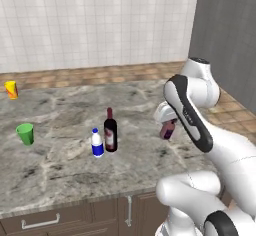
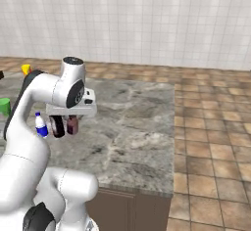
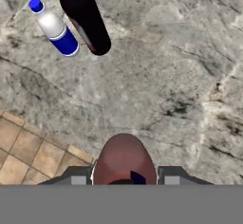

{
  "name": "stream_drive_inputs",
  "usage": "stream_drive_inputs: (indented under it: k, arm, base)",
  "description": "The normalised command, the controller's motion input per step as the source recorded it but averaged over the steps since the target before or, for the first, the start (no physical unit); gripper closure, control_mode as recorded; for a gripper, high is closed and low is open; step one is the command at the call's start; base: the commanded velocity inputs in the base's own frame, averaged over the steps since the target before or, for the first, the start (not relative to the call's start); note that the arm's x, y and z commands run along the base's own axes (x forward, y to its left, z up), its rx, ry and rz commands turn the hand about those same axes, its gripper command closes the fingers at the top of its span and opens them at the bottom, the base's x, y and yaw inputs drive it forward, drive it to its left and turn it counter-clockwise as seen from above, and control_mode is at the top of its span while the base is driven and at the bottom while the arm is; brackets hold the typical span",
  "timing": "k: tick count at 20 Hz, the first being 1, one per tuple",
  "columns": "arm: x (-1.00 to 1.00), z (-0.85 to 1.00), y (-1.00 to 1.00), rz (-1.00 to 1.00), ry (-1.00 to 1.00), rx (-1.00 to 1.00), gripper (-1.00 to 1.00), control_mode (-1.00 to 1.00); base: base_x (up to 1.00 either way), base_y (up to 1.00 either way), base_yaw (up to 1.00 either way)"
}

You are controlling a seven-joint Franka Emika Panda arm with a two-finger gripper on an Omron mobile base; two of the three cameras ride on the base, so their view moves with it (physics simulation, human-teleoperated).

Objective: Place the drinks on the dining counter in a tight cluster.

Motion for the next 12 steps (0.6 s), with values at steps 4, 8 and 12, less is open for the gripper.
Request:
stream_drive_inputs:
  k: [4, 8, 12]
  arm:
    - [0.64, -0.39, 0.0, 0.11, 0.0, -0.01, 1.0, -1.0]
    - [0.43, -0.6, 0.01, 0.02, 0.0, -0.04, 1.0, -1.0]
    - [0.46, -0.62, 0.09, 0.03, 0.0, 0.0, 1.0, -1.0]
  base:
    - [0.0, 0.0, 0.0]
    - [0.0, 0.0, 0.0]
    - [0.0, 0.0, 0.0]
